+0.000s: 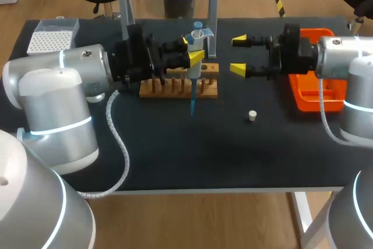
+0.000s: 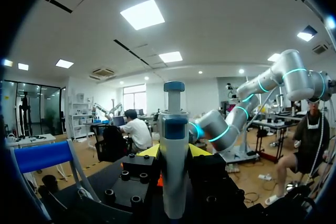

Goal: Invert the test tube, pick up the pipette, mount the tip to pipette, aspirate from beaker and dispense into the tube, eject the tip, return the pipette, and cap with the stopper.

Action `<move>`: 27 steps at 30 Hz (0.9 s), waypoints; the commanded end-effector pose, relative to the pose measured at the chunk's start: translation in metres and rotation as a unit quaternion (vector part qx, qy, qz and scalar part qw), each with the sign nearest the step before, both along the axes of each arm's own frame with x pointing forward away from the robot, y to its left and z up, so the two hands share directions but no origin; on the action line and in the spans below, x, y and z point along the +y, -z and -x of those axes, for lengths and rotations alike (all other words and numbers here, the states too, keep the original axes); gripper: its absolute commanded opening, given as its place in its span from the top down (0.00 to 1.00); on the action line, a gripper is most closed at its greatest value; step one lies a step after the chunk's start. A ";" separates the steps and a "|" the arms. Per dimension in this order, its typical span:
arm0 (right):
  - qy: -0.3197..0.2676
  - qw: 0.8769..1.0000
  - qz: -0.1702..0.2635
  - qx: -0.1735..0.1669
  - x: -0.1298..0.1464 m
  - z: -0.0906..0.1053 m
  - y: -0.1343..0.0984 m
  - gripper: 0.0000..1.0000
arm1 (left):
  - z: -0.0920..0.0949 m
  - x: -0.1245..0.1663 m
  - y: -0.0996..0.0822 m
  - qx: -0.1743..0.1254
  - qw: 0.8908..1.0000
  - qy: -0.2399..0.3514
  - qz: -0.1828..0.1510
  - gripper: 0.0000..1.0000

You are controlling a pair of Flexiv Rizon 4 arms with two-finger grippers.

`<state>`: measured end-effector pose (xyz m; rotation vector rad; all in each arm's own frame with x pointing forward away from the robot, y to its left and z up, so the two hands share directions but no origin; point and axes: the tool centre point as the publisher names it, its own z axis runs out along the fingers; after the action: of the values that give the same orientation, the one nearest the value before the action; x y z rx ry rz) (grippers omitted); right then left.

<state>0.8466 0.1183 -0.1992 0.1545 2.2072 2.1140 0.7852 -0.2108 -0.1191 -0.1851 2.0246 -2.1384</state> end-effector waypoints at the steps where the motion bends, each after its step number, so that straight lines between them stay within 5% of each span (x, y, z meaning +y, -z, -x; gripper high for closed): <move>1: -0.001 1.000 -0.004 0.004 0.004 0.014 0.001 0.00 | 0.001 -0.002 0.001 -0.001 1.000 -0.003 0.002 1.00; 27: -0.072 0.997 -0.040 -0.012 0.047 0.053 -0.024 0.00 | 0.001 -0.002 0.001 -0.001 1.000 -0.003 0.002 1.00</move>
<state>0.7912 0.1618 -0.1746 -0.0159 2.1805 2.2622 0.7853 -0.2108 -0.1191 -0.1851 2.0242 -2.1390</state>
